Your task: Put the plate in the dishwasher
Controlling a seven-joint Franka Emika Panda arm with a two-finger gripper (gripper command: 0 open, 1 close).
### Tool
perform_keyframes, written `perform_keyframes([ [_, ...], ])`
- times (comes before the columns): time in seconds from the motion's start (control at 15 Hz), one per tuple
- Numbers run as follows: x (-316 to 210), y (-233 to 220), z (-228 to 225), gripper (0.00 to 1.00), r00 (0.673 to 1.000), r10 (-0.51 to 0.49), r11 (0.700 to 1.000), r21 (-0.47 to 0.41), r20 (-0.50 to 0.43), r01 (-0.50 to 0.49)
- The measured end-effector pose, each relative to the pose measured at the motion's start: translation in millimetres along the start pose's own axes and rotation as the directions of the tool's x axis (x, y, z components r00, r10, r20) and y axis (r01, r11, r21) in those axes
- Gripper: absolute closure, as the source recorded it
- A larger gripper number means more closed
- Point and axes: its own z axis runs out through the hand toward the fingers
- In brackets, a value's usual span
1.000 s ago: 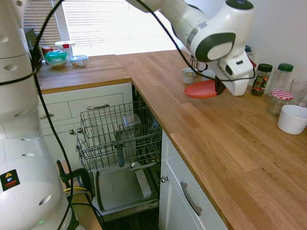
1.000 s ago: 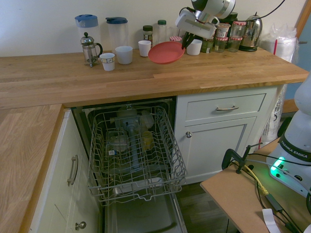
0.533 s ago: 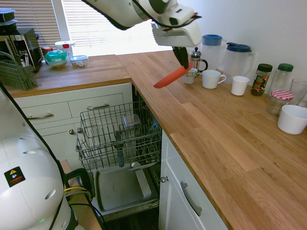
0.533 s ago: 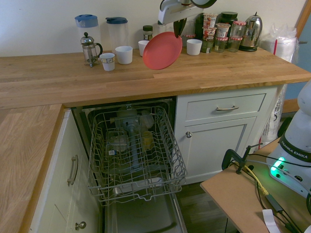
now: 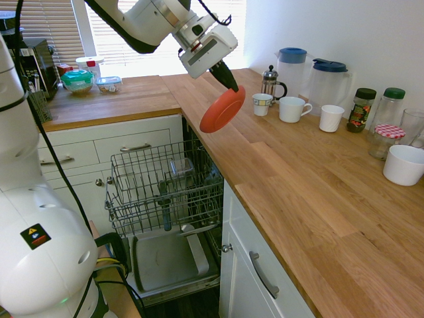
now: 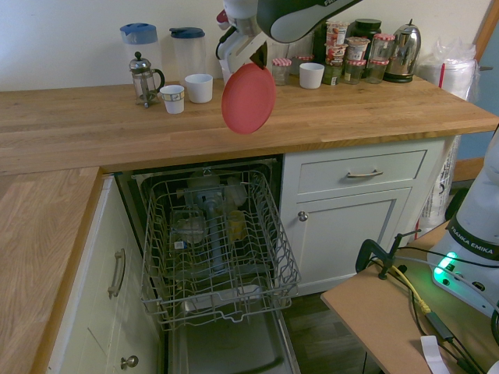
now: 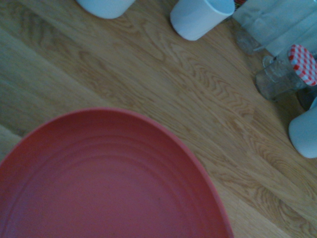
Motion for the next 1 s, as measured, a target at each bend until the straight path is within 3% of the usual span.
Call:
perform_keyframes([
  [0.13, -6.3, -3.6, 0.9, 1.00, 1.000, -0.019, 1.000, -0.012, -0.010, 0.018],
  [0.27, -13.2, -13.4, -10.4, 1.00, 0.994, -0.067, 0.998, -0.026, -0.081, 0.065],
  [0.53, -71.0, -55.3, -69.3, 1.00, 0.947, -0.219, 0.976, -0.059, -0.236, 0.211],
  [0.73, -133.9, -84.9, -94.0, 1.00, 0.865, -0.382, 0.923, -0.083, -0.325, 0.376],
  [1.0, -209.4, -114.8, -107.2, 1.00, 0.704, -0.572, 0.804, -0.120, -0.421, 0.582],
])
